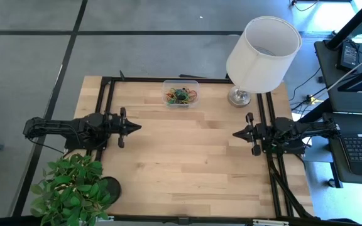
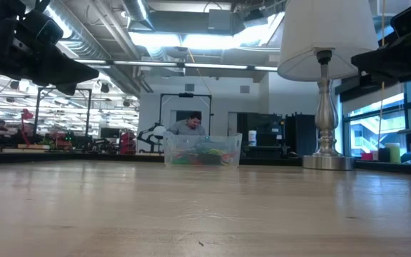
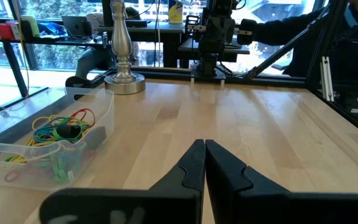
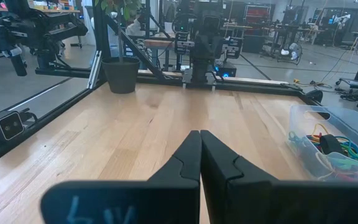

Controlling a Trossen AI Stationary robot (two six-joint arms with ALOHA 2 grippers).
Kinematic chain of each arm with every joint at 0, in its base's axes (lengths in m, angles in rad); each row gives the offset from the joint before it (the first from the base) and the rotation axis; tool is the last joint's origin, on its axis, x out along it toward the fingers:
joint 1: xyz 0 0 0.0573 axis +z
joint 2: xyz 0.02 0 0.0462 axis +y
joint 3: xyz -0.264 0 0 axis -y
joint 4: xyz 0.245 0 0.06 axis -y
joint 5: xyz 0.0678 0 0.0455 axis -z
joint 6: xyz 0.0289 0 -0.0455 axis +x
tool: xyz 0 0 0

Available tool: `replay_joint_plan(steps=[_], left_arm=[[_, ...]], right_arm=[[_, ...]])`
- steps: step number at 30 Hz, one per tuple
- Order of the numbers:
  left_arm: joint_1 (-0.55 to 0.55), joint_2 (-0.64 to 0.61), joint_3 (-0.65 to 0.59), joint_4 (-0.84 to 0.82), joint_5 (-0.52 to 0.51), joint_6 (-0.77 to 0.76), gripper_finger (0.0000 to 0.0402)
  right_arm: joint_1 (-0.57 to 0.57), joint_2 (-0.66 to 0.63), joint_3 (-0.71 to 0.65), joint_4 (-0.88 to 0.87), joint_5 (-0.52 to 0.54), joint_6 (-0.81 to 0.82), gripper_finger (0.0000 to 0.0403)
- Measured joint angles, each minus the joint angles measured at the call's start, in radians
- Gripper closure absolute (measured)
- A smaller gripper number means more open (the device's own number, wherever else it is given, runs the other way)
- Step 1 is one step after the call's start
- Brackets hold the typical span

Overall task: Pick and place rubber bands into bin
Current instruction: Return to Home Position

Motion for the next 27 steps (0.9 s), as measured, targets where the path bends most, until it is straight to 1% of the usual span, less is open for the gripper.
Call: replay_joint_plan(steps=[27], left_arm=[[0.000,0.000,0.000,0.000,0.000,0.000,0.0398]], right_arm=[[0.000,0.000,0.000,0.000,0.000,0.000,0.0399]])
